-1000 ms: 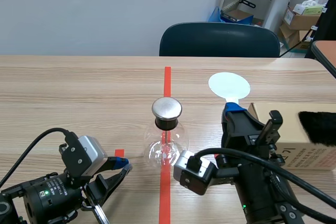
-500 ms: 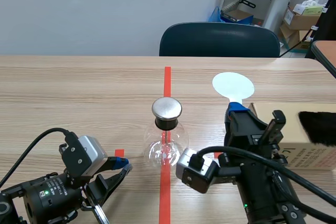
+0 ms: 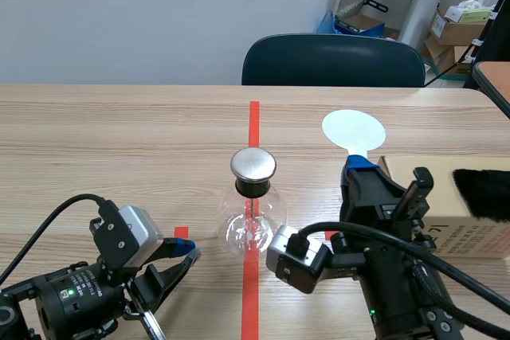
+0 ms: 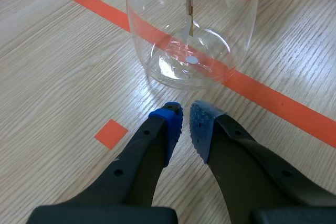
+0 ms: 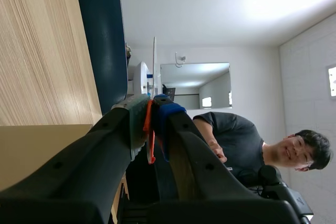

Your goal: Do the electroscope experiment

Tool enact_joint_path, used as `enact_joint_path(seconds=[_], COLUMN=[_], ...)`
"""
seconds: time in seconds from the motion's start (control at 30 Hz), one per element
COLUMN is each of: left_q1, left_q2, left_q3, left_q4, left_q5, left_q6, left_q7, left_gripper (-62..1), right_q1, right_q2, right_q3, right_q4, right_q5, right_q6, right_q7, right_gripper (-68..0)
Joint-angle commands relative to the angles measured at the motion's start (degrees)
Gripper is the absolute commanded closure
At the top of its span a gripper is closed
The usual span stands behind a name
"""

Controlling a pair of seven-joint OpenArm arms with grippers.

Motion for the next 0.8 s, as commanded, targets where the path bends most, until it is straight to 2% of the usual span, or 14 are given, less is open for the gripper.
enact_joint_path(seconds=[0.0,0.2,0.33,0.77], left_q1=[-0.3,-0.3,-0.3,-0.3], left_q2=[0.1,0.1,0.1,0.1], left_q3=[0.0,0.0,0.0,0.0], left_q4=[0.9,0.9,0.9,0.9], left_q5=[-0.5,-0.5,-0.5,-0.5], left_q6=[0.1,0.1,0.1,0.1], left_q7=[-0.5,-0.5,-0.5,-0.5], left_gripper=[-8.8,-8.8,-8.8,-8.8], right_q1=[0.0,0.0,0.0,0.0], right_q2=[0.9,0.9,0.9,0.9], right_q3=[0.1,0.1,0.1,0.1], right_q4=[0.5,0.5,0.5,0.5], right_q5=[0.0,0.0,0.0,0.0], right_q6=[-0.6,-0.6,-0.6,-0.5], right_q7=[-0.1,-0.2,2.5,21.0], right_gripper=[-0.8,-0.8,-0.8,-0.8])
